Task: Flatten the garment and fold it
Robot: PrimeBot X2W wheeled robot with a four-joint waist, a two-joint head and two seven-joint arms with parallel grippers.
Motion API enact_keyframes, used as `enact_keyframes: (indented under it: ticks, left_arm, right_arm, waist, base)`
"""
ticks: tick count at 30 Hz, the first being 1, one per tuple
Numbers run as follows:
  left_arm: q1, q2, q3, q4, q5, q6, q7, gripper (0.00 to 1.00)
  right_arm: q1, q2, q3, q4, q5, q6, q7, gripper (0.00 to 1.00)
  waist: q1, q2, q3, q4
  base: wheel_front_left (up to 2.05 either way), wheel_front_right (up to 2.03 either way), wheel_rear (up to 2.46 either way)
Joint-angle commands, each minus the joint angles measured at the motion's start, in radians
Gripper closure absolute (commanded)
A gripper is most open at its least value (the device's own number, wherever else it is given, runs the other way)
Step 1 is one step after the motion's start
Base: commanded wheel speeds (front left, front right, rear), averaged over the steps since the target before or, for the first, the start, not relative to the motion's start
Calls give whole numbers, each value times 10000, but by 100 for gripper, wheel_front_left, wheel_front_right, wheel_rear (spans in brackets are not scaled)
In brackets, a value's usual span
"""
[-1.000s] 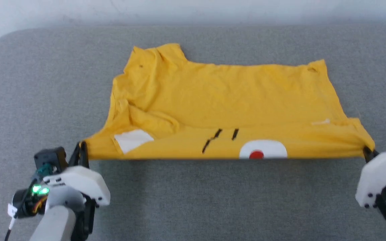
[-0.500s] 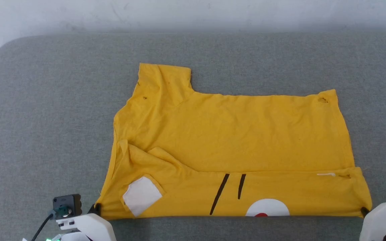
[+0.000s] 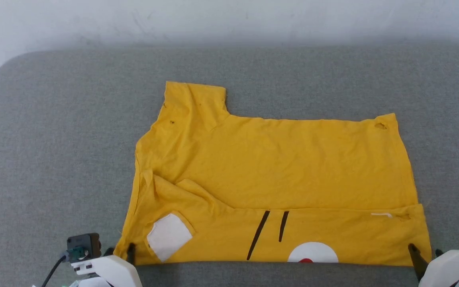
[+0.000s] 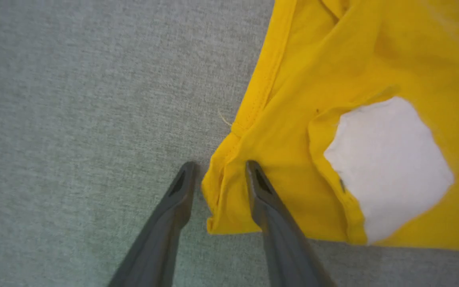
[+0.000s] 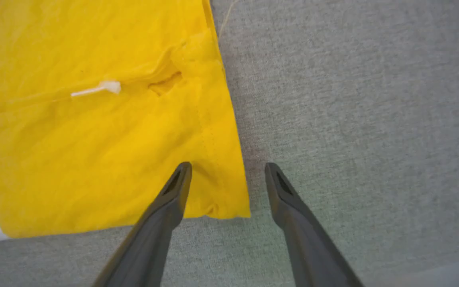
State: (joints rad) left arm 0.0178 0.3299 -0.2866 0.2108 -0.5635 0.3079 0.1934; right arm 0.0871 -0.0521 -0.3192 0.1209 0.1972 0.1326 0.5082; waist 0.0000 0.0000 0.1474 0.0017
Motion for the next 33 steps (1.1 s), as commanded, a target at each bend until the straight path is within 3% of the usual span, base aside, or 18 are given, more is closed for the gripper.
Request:
enact_keyframes:
  ticks: [1,10,18,27,33]
  left_arm:
    - [165,-100,-106,153,-80,-129,38,0]
    - [-941,565,-303,-1112,924,-738,-1403,0]
    - [-3999,1134,-874,-834,1944,-2055,-2025,0]
    - [-7552,1179,-999,1178,1805,-3305,-1044,0]
    - [-9558,1120,-1060,2934,1349,-3767,920,0]
  right_arm:
    - [94,17,126,-90,240,-19,-570,0]
    - [58,2,998,-970,273,-19,-3994,0]
    - [-603,-660,2362,-1467,320,-19,-6010,0]
    - [-1689,-938,3298,-1801,484,-19,-6511,0]
    - [-2235,-826,3529,-1876,449,-19,-6621,0]
  waist:
    - [0,0,-206,-40]
    - [0,0,-275,-319]
    - [0,0,649,-792]
    - [0,0,1994,-1418]
    - [0,0,2797,-1868]
  base:
    - [0,0,0]
    - [0,0,0]
    - [0,0,0]
    - [0,0,0]
    - [0,0,0]
